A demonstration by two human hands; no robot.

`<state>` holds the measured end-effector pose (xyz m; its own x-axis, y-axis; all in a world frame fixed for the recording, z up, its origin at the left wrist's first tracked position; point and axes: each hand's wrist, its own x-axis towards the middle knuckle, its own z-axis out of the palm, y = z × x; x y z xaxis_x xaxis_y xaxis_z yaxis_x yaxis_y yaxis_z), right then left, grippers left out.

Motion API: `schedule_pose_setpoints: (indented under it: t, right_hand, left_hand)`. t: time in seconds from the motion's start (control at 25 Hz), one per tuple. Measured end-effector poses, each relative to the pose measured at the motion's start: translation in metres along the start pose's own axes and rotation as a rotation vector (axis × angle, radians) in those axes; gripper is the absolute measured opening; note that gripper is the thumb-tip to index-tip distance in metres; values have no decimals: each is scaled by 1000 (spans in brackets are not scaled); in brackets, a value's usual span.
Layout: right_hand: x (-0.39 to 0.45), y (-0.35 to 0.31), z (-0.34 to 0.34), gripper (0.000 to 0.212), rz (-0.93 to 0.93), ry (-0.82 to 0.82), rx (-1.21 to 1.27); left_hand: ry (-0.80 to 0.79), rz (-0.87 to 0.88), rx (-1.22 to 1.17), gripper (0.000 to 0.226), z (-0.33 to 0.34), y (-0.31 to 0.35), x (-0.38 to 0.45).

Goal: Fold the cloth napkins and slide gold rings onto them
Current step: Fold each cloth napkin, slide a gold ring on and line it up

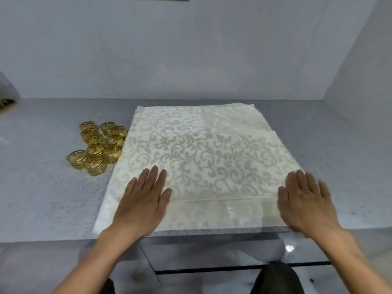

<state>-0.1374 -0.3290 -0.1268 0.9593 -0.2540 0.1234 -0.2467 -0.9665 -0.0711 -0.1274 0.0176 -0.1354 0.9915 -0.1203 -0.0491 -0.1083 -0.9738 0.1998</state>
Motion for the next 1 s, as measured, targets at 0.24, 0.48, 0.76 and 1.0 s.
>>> schedule_pose_setpoints:
  t: [0.24,0.48,0.76,1.0]
  right_hand:
    - [-25,-158,22,78,-478,-121,163]
    - [-12,-73,18,86,-202,-127,-24]
    - [3,-153,8,60,-778,-55,281]
    - [3,-155,26,49,-873,-91,286]
  left_hand:
    - [11,-16,-8,60,-2,-1,-4]
    - [-56,16,-12,63,-3,-6,-5]
    - [235,114,233,28,-63,-20,102]
    - [-156,87,271,36,-91,-61,186]
